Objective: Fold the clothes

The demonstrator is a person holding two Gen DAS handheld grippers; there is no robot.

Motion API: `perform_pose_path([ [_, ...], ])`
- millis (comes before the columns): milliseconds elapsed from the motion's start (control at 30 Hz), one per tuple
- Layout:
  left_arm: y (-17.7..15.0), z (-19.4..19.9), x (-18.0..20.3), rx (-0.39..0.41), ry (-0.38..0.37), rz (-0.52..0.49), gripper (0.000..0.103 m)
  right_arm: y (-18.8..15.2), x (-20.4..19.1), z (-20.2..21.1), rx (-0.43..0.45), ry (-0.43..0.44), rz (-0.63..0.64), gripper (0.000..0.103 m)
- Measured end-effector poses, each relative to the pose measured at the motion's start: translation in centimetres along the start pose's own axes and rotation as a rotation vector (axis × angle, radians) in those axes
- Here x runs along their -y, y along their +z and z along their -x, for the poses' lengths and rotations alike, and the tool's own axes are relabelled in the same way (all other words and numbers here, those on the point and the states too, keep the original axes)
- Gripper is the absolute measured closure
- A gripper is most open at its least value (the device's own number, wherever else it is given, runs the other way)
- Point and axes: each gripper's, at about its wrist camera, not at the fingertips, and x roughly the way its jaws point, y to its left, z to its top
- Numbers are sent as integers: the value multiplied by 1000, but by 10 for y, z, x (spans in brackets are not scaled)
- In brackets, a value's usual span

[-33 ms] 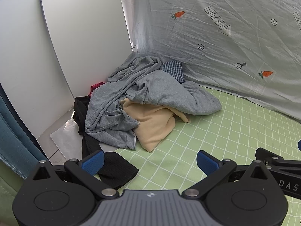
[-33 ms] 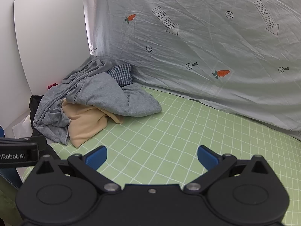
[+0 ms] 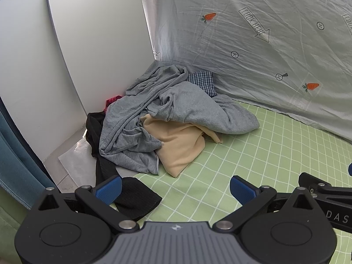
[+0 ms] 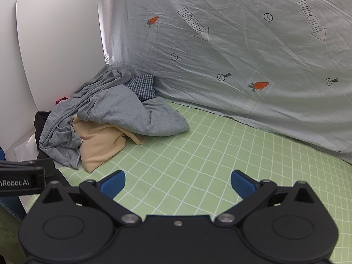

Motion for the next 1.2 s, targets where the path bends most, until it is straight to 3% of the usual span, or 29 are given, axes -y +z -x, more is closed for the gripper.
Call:
perform_pose_path([
  [1200, -10, 3, 6, -25, 6, -17, 0, -4, 5, 5, 0, 3, -14, 0],
])
